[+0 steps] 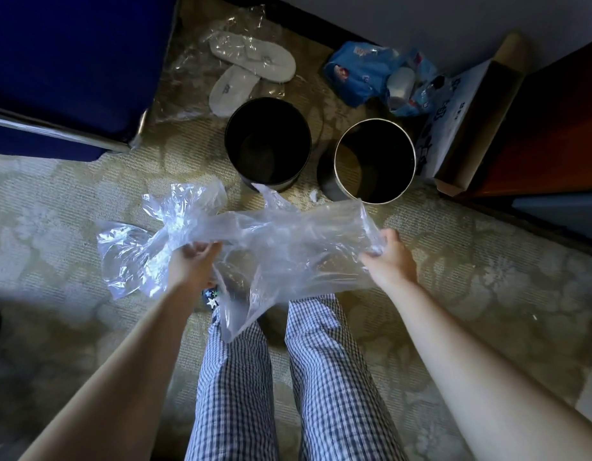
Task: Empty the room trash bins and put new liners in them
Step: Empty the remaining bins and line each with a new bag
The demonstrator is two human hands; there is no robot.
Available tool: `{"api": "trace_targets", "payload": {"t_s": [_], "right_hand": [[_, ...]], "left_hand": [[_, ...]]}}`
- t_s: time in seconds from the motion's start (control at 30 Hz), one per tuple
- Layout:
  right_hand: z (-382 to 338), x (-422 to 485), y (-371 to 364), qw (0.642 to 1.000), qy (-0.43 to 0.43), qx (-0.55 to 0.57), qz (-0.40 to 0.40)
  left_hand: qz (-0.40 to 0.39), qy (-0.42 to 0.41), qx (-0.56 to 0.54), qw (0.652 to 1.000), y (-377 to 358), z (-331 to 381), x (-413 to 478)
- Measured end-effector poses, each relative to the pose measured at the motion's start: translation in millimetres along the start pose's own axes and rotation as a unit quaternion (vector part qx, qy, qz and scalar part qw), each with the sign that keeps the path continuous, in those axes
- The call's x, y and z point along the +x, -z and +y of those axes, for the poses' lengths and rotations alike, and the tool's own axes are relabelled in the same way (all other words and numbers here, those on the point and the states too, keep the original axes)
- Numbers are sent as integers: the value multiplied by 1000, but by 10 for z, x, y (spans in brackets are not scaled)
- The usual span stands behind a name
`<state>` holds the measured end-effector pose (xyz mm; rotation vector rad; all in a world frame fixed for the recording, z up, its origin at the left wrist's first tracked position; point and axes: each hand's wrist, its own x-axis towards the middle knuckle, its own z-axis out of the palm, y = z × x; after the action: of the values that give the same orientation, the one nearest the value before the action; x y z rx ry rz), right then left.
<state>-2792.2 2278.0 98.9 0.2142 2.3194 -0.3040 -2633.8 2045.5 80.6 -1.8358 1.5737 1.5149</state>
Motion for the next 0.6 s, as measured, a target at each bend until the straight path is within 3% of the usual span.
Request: {"api": "trace_targets", "payload": {"t_s": [0.1,0.2,0.27,0.5,0.6], "right_hand": [[-58,12,-29,981,128,-144,18],[-284,-4,-70,933,313,-179,15],[-453,33,-152,897,388,-212,-7],[-805,371,-85,874,410,-256,-53],[-923,460,59,875,418,-224,-95]], "left_hand": [[-38,-77,107,991,-183,156,-87],[-77,-127,153,977,-325,313,-164],[-109,-154,158,969,-395,420,-234],[-143,-192,207,949,-295,732,-253],[-114,-197,226,947,-181,816,-215]]}}
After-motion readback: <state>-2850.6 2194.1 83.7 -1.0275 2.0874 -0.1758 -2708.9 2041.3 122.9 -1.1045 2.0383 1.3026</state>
